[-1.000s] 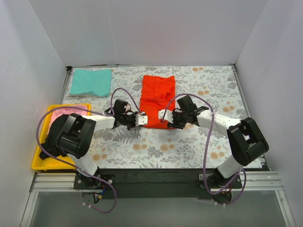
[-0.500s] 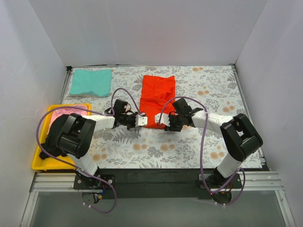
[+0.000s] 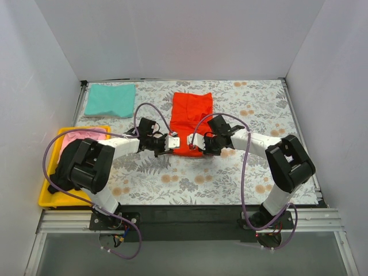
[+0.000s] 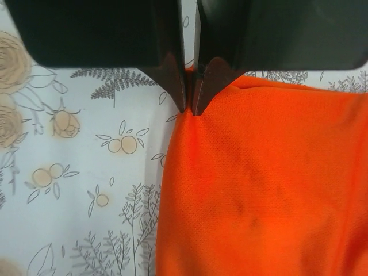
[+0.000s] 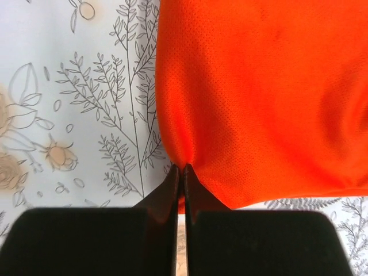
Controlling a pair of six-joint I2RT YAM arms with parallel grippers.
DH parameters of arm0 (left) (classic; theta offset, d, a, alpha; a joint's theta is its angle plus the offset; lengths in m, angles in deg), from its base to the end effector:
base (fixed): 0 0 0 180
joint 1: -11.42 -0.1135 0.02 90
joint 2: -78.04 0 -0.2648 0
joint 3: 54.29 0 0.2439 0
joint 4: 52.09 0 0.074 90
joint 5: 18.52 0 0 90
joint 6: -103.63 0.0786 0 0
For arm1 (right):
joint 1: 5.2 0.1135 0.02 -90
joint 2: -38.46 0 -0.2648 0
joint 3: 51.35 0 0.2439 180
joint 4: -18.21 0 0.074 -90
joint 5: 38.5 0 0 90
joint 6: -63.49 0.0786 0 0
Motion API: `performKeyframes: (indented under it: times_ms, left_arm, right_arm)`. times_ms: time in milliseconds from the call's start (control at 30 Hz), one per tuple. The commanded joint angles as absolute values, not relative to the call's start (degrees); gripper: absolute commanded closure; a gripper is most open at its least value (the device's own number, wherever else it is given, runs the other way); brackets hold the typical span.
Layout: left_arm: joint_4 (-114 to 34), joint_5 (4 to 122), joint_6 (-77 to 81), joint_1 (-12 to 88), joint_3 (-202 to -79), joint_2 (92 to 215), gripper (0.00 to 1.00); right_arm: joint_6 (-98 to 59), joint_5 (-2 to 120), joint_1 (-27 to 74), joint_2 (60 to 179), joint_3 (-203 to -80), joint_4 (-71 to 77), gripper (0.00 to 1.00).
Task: Fold and stack the t-shirts
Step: Fold the tshirt
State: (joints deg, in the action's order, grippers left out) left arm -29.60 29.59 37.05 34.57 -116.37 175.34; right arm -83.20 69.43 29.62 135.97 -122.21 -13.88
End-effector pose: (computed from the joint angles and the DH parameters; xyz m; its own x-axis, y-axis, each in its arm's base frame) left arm 0.2770 -0.1755 0.1235 -0.4666 0.5213 -0.7145 0.8784 0.3673 -0.3056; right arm 0.2734 0.2196 0.1394 0.1782 -0.8446 -0.5049 -0.9568 -0.0291 -0.2891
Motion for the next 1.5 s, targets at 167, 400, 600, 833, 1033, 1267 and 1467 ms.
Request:
performKeyframes:
  times_ms: [167,400,600,833,1033,1267,1467]
  left_arm:
    - [-14.31,25.25,31.83,34.53,-122.23,160.32,1.0]
    - [-3.24,22.53,29.47,34.88,-121.09,147.94,1.0]
    - [13.18,16.11,25.42,35.85,-124.34,137.9,1.0]
    - [16.03,16.01,19.7,35.68,-129.09,136.57,1.0]
    - [13.74,14.97,24.35,30.42,-128.13,144.65,1.0]
    - [13.92,14.79,30.33,26.54,-125.93,155.36,1.0]
    - [3.04,18.47,23.51,24.16,-120.14,159.59,1.0]
  right_arm:
    - [-83.28,72.77,28.19,125.49,-133.7,-31.53,0.99]
    - [-81.8,74.79,29.16,118.01,-132.21,-39.44,0.99]
    - [-78.55,78.65,34.08,109.66,-132.74,-49.36,0.99]
    - [-77.83,79.01,34.7,112.79,-140.82,-51.67,0.99]
    - [-81.35,79.62,34.35,123.25,-145.21,-51.31,0.99]
    - [-83.38,82.43,33.12,137.04,-151.71,-50.52,0.99]
    - [-82.32,83.93,31.97,148.75,-157.43,-50.0,0.99]
